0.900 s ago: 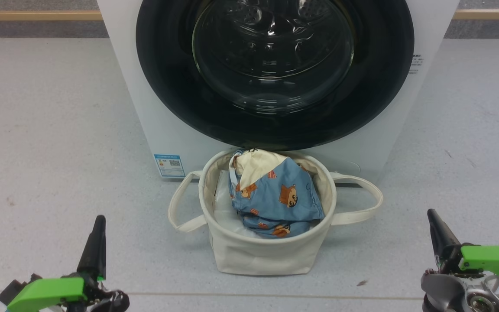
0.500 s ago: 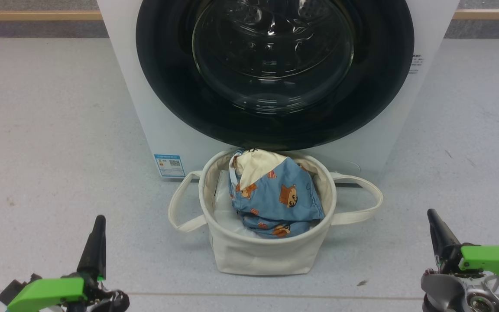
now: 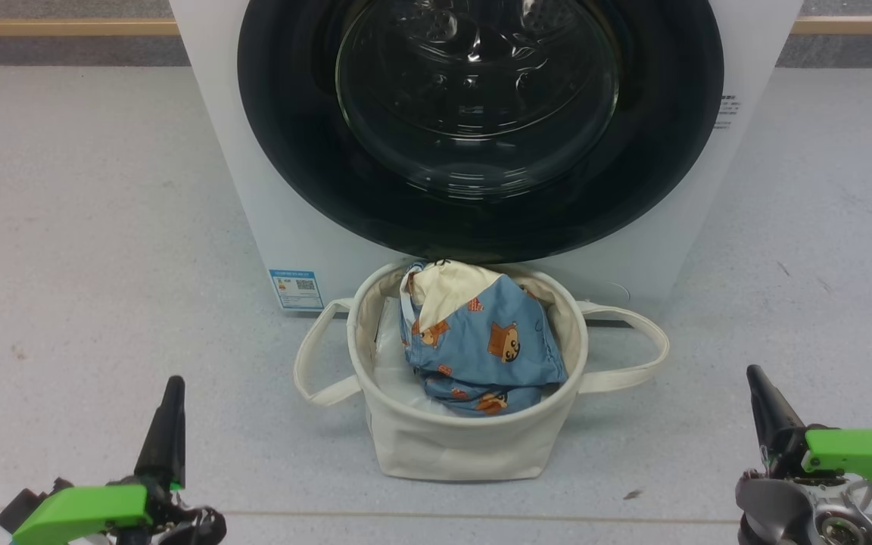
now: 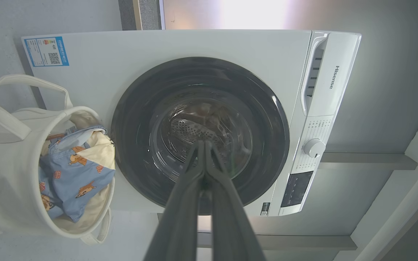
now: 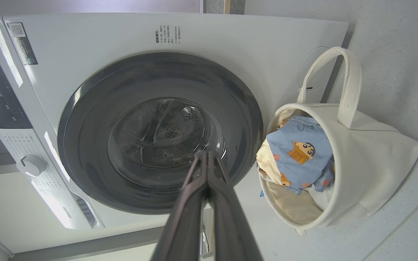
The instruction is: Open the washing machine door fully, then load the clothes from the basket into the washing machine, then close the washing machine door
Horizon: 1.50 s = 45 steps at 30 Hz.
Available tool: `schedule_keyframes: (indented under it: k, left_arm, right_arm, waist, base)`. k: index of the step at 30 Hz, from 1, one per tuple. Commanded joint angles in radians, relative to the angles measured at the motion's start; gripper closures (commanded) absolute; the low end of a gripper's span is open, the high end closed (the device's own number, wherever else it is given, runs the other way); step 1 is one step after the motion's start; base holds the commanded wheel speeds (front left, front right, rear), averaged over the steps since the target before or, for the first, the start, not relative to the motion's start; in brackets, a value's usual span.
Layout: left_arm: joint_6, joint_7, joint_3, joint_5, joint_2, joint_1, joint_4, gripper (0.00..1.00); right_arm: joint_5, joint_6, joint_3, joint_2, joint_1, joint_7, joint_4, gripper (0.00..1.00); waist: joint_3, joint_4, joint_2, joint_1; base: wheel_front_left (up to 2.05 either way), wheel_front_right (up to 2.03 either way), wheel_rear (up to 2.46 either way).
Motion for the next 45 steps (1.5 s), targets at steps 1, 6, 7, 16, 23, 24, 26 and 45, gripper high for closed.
schedule_keyframes:
  k: [1, 6, 7, 16, 23, 24, 26, 45]
  left_arm:
    - [-0.005, 0.007, 0.035, 0.004, 0.006, -0.024, -0.035, 1.00]
    - [-0.005, 0.007, 0.035, 0.004, 0.006, -0.024, -0.035, 1.00]
    - [-0.005, 0.007, 0.035, 0.004, 0.006, -0.024, -0.035, 1.00]
    - [-0.005, 0.007, 0.035, 0.004, 0.006, -0.024, -0.035, 1.00]
    - [-0.005, 0.007, 0.035, 0.004, 0.006, -0.024, -0.035, 1.00]
    - [-0.005, 0.007, 0.035, 0.004, 0.006, -0.024, -0.035, 1.00]
    - [-0.005, 0.007, 0.035, 0.004, 0.006, -0.024, -0.035, 1.00]
    - [-0.005, 0.007, 0.035, 0.004, 0.006, -0.024, -0.035, 1.00]
  right_arm:
    - [0.006, 0.000, 0.015, -0.026, -0.020, -0.007, -0.039, 1.00]
    - [0.006, 0.000, 0.015, -0.026, -0.020, -0.007, -0.039, 1.00]
    - [0.006, 0.000, 0.015, -0.026, -0.020, -0.007, -0.039, 1.00]
    - [0.006, 0.000, 0.015, -0.026, -0.020, -0.007, -0.039, 1.00]
    - [0.006, 0.000, 0.015, -0.026, -0.020, -0.007, -0.039, 1.00]
    - [0.006, 0.000, 0.015, -0.026, -0.020, -0.007, -0.039, 1.00]
    - [0.006, 0.000, 0.015, -0.026, -0.020, -0.007, -0.039, 1.00]
    - [0.006, 0.000, 0.015, -0.026, -0.020, -0.007, -0.039, 1.00]
  waist:
    - [0.000, 0.000, 0.0000, 0.0000]
    - [0.000, 0.000, 0.0000, 0.0000]
    - [0.000, 0.000, 0.0000, 0.0000]
    - [0.000, 0.000, 0.0000, 0.0000]
    - [0.000, 0.000, 0.0000, 0.0000]
    - [0.000, 0.000, 0.0000, 0.0000]
    - [0.000, 0.000, 0.0000, 0.0000]
    - [0.000, 0.000, 0.0000, 0.0000]
  base:
    - [0.00, 0.00, 0.00]
    - [0.00, 0.00, 0.00]
    - [0.00, 0.00, 0.00]
    - [0.00, 0.00, 0.00]
    - [0.00, 0.00, 0.00]
    - [0.00, 0.00, 0.00]
    - [0.00, 0.00, 0.00]
    - [0.00, 0.00, 0.00]
